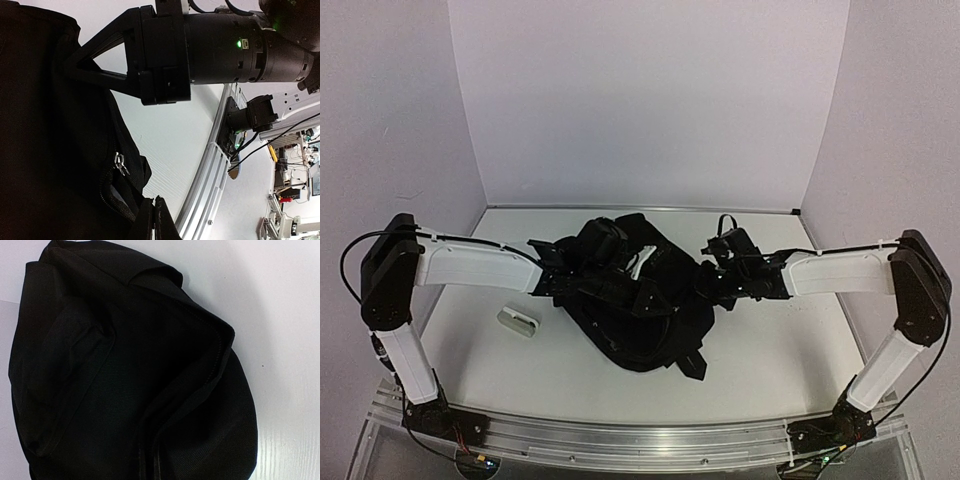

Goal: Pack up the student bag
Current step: Zip the student bag at the center of the board.

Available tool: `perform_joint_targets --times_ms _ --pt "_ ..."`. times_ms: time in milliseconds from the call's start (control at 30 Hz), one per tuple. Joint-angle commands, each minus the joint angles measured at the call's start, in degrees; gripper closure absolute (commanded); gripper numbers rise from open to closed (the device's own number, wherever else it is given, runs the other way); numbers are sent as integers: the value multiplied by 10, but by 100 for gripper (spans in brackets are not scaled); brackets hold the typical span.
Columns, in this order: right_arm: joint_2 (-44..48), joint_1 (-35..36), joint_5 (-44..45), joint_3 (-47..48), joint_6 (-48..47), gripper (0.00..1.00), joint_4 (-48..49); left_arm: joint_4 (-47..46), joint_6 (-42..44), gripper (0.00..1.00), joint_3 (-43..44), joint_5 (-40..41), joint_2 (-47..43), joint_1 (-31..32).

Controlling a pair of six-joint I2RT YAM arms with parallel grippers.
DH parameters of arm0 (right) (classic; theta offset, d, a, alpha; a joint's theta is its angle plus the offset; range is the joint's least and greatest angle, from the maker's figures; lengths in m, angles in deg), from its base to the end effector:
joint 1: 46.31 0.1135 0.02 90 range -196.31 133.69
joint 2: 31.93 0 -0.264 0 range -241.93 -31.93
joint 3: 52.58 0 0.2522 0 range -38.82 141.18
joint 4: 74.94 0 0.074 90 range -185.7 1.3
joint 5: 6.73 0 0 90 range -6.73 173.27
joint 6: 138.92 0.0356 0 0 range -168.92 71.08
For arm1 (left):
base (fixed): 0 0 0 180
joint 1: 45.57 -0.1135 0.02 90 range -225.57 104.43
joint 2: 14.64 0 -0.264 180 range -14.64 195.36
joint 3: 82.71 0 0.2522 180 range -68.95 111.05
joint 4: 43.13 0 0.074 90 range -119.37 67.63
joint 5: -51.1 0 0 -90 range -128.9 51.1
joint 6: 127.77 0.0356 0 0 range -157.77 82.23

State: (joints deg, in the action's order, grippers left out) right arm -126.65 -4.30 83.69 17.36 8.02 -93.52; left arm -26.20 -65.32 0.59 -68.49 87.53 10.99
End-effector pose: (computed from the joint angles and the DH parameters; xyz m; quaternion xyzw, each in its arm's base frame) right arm 0.2605 0.2343 0.1957 0.1207 0.9103 0.2987 0.2598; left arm 0.2054 -0.3430 0.2286 0.3282 0.8041 -0.4638 0.1748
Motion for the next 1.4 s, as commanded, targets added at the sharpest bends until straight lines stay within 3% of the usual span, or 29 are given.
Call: perform_joint_targets --times_ms 0,233,300,400,533,867,1167,1367 --pt "-11 -69 105 25 -16 100 6 46 11 100 11 -49 -68 17" --pt "31 -79 32 40 -71 100 2 10 10 100 85 -28 -21 18" --pt "45 -79 -13 34 -82 89 -6 -9 3 100 111 -35 -1 18" --pt "83 -77 -68 -3 -66 63 -11 -29 -5 100 140 -49 17 21" --pt "159 -69 -90 -67 -25 53 -12 -45 -6 100 164 -61 26 24" --pt "258 -21 -136 -134 61 54 -11 -19 -4 100 149 -79 19 30" --pt "230 30 -130 -141 88 60 18 -19 -3 100 153 -78 19 39" --pt "205 39 -134 -143 97 71 57 -15 0 100 151 -75 17 41"
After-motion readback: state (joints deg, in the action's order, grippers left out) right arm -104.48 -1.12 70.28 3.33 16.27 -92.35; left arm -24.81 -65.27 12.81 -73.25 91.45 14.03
